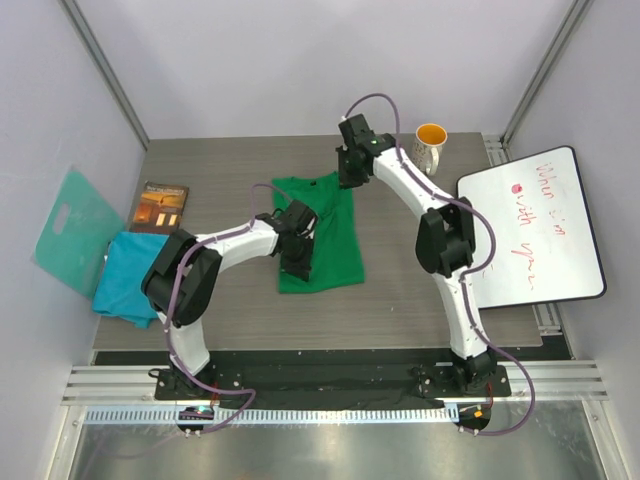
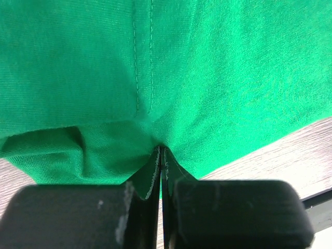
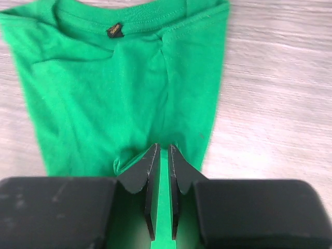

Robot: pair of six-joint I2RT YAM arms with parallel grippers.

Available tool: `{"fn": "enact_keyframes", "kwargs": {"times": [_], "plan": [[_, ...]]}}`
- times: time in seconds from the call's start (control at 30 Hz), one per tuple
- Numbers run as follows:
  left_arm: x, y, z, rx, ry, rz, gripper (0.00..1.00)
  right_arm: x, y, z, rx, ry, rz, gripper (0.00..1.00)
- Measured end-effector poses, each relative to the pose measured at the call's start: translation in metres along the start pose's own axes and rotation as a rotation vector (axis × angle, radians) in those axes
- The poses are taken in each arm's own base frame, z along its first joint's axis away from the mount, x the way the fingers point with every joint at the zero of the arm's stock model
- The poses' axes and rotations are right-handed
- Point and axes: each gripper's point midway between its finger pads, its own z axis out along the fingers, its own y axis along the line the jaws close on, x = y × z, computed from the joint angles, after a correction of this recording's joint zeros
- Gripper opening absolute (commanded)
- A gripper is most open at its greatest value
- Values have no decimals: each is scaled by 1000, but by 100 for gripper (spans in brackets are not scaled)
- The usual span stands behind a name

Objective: Fold and stack the t-shirts

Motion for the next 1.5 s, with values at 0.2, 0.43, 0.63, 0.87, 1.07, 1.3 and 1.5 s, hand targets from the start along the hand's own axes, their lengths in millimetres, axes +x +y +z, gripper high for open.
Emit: {"fn": "enact_keyframes", "kwargs": {"times": [0.2, 0.43, 0.63, 0.87, 1.07, 1.3, 1.5], "plan": [[-1, -3, -1, -16, 33, 6, 15, 22, 5, -55, -65, 2, 8, 1], [-6, -4, -1, -57, 75, 11, 17, 103, 35, -71, -126, 124, -58, 1], [-14, 3, -1, -109, 69, 36, 3, 177, 33, -55, -112, 266, -70, 1], [-24, 8, 0, -132, 54, 31, 0, 204, 18, -46, -81, 314, -43, 1], [-31, 11, 0, -144, 39, 35, 0, 206, 20, -42, -93, 300, -39, 1], [-42, 12, -2, -139, 16, 39, 0, 212, 27, -32, -115, 307, -41, 1], [-73, 5, -10, -120, -44, 32, 0, 214, 36, -30, -136, 301, -51, 1]]}}
